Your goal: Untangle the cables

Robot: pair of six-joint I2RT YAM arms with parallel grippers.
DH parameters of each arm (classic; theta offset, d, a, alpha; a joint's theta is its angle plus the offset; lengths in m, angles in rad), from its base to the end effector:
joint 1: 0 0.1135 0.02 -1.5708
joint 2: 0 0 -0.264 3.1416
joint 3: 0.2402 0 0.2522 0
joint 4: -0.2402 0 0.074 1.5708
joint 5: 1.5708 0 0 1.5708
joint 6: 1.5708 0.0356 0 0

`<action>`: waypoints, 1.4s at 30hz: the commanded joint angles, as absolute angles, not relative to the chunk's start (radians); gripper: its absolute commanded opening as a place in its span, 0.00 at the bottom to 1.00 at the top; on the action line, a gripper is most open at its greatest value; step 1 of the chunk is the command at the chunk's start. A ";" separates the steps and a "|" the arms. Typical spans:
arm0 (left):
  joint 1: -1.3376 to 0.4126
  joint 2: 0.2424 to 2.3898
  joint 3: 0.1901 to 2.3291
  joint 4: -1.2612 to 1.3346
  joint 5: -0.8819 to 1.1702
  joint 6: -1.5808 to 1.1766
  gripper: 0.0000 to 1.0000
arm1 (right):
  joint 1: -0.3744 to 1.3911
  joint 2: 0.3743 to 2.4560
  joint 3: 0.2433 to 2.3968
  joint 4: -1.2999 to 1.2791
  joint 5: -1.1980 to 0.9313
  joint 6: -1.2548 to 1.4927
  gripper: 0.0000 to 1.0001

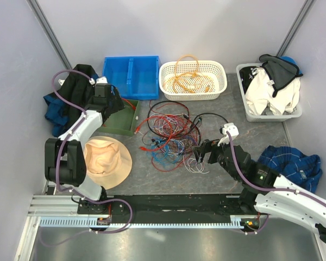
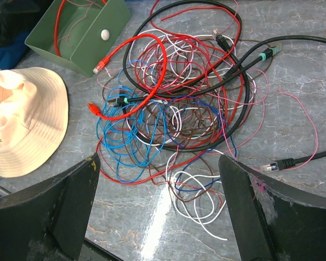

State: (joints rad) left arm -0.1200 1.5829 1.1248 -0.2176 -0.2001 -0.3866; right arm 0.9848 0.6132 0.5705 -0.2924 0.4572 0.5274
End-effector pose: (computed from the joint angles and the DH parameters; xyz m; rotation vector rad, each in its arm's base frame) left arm 0.3527 -0.0354 0.2549 -0.4026 2.1945 -0.0515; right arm 0.0968 0.1175 0.2801 -0.1241 1.9111 0.6014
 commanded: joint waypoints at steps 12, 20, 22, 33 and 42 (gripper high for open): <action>-0.124 1.446 1.246 -0.403 -0.221 -0.448 1.00 | 0.988 0.614 0.577 -0.245 0.426 0.561 0.98; -0.095 1.603 1.365 -0.368 -0.374 -0.403 1.00 | 0.986 0.597 0.565 -0.267 0.446 0.580 0.98; -0.071 1.649 1.413 -0.339 -0.377 -0.416 1.00 | 0.988 0.600 0.565 -0.275 0.451 0.580 0.98; 0.035 1.873 1.557 -0.249 -0.266 -0.364 0.77 | 0.988 0.684 0.598 -0.265 0.514 0.531 0.98; 0.084 1.983 1.514 -0.141 -0.140 -0.347 0.66 | 0.986 0.765 0.632 -0.227 0.489 0.531 0.98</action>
State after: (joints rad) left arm 0.0723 1.9545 1.5238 -0.2420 -0.2138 -0.3882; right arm 0.9848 0.7486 0.5785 -0.2829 0.4793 0.5426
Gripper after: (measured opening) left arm 0.668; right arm 0.979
